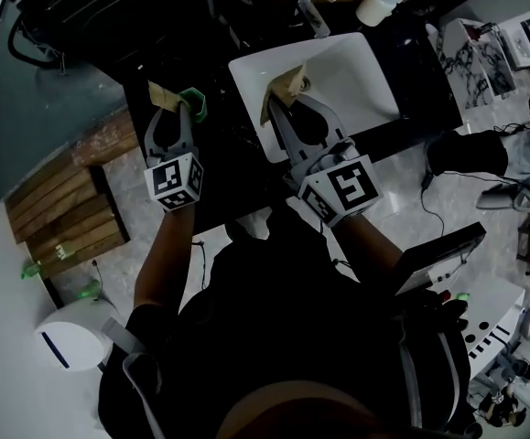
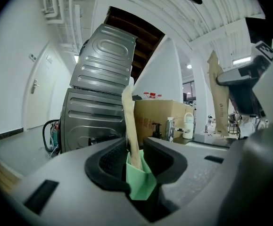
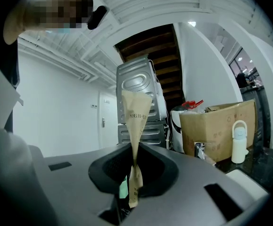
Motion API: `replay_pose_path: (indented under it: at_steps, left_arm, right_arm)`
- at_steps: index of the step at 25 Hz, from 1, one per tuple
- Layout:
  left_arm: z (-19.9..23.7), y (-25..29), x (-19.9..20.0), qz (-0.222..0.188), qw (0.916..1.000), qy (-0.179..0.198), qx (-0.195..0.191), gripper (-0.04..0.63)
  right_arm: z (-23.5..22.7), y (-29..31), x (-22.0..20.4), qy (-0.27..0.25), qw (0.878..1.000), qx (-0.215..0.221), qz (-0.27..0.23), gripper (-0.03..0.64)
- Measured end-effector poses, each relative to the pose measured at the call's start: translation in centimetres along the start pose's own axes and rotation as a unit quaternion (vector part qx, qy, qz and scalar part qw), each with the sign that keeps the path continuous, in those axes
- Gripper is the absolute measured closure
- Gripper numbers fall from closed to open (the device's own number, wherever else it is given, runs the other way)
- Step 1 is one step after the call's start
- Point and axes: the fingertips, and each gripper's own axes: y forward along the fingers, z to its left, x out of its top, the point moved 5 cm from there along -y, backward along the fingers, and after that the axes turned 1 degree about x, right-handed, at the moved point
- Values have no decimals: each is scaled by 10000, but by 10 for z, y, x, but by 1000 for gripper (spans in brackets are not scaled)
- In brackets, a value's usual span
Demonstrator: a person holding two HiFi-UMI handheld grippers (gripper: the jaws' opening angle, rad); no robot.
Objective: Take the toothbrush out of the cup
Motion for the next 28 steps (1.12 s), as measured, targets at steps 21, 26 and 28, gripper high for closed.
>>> replay_pose_path:
  at_steps: [21,26,28]
  left_arm:
    - [-20,-75,64,-563,9978,-308,-190,449]
    - [-24,-96,79,-664,9965,-495,-116,521]
    - [-24,-101,86,-697,9961,-528,-88,571]
  right_arm:
    - [19,-11,34,-186,9978,410,-488,577]
    - [20,-2,35,-138,9969,579,-519,577]
    - [21,6,36,-127,9963,678,-509,577]
